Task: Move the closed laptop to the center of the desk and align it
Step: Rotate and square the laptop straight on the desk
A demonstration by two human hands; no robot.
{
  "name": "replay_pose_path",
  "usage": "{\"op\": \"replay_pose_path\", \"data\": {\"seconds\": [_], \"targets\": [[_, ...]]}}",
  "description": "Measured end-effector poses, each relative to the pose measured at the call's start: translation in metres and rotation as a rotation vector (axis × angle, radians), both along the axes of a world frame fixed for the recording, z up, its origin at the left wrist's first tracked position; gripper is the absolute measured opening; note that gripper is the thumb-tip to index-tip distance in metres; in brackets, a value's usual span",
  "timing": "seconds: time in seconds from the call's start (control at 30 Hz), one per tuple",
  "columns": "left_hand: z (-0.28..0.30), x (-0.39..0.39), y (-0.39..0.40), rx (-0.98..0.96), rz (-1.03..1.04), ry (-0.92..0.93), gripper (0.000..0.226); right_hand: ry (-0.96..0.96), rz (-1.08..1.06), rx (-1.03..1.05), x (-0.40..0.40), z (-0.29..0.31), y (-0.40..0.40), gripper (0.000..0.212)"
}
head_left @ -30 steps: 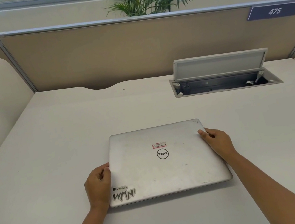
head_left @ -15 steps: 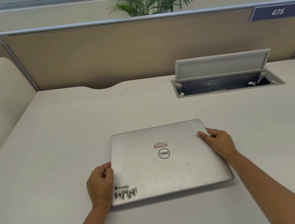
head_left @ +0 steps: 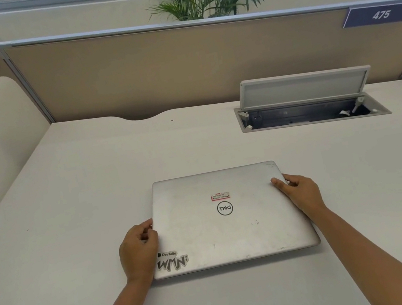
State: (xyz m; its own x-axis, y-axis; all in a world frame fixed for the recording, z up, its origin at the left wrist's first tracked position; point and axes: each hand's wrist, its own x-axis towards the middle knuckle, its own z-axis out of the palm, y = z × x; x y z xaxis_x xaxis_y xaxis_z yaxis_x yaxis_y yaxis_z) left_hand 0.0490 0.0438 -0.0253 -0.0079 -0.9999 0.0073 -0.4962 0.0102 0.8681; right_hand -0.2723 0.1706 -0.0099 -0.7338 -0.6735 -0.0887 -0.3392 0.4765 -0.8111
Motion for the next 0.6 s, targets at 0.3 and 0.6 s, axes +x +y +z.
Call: {"op": "replay_pose_path", "data": {"seconds": [0.3,0.6], "targets": [[0.005,-0.002,0.004,-0.016,0.003,-0.056,0.032,-0.029,-0.019,0.009,-0.002,-0.001,0.001,0.015],[0.024,-0.012,-0.002,0.094,0.05,-0.186,0.036,-0.006,-0.007,0.044,-0.001,0.001,-0.002,0.018]]}}
